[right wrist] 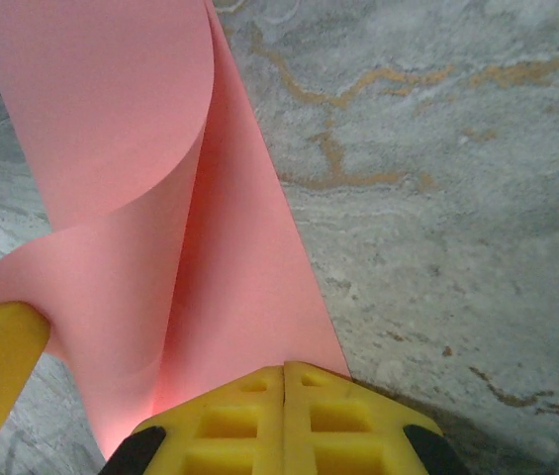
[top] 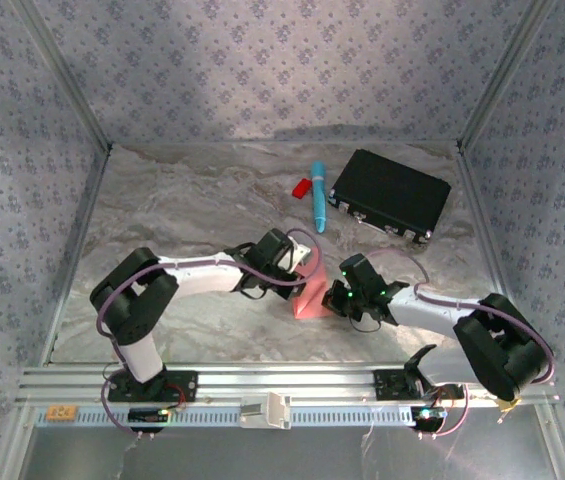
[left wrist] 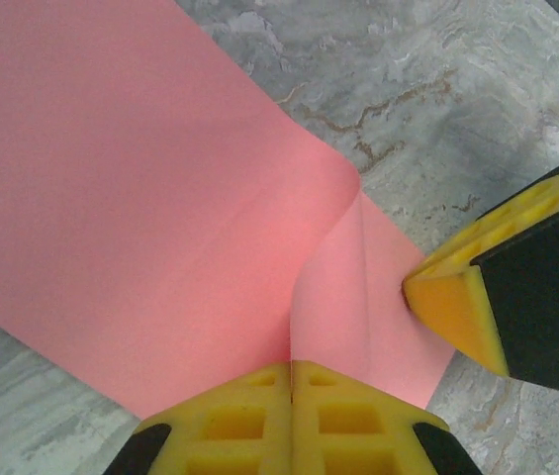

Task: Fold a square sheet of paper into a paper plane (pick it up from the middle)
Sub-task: Fold the triangle a second time at the center of the table.

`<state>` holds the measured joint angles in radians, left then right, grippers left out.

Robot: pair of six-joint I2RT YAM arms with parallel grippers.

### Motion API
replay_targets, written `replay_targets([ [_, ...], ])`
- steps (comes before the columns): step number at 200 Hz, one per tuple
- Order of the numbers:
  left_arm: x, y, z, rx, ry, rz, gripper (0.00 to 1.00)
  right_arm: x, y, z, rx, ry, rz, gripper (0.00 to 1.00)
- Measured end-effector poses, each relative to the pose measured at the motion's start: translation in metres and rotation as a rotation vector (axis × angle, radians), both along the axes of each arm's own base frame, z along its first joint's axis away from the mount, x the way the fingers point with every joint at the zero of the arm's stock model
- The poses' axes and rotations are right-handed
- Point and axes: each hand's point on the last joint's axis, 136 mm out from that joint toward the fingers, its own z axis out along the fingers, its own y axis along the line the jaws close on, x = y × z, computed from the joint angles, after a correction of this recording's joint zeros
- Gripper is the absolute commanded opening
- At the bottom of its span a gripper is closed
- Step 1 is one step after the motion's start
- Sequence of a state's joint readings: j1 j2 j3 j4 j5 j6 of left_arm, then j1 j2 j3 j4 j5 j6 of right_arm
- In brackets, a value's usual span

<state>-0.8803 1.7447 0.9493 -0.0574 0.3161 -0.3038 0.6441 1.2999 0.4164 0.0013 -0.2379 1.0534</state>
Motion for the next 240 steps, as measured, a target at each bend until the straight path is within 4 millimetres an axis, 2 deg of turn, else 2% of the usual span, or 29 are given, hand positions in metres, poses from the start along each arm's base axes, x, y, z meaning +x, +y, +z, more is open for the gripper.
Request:
replay_targets([
  [60, -0.003, 0.003, -0.016, 0.039, 0.031, -0.015, 0.00, 0.000, -0.001, 0.000, -0.004, -0.001, -0.002, 0.04],
  [130, -0.003, 0.004, -0.019, 0.048, 0.032, -0.022, 0.00, 0.000, -0.002, 0.000, -0.010, -0.002, -0.001, 0.05],
  [184, -0.007, 0.002, -0.027, 0.049, 0.077, -0.027, 0.00, -0.001, -0.008, 0.001, -0.025, -0.009, 0.009, 0.09],
  [240, -0.019, -0.001, -0.028, -0.016, 0.200, 0.042, 0.00, 0.004, -0.003, 0.020, 0.024, -0.067, 0.021, 0.10],
])
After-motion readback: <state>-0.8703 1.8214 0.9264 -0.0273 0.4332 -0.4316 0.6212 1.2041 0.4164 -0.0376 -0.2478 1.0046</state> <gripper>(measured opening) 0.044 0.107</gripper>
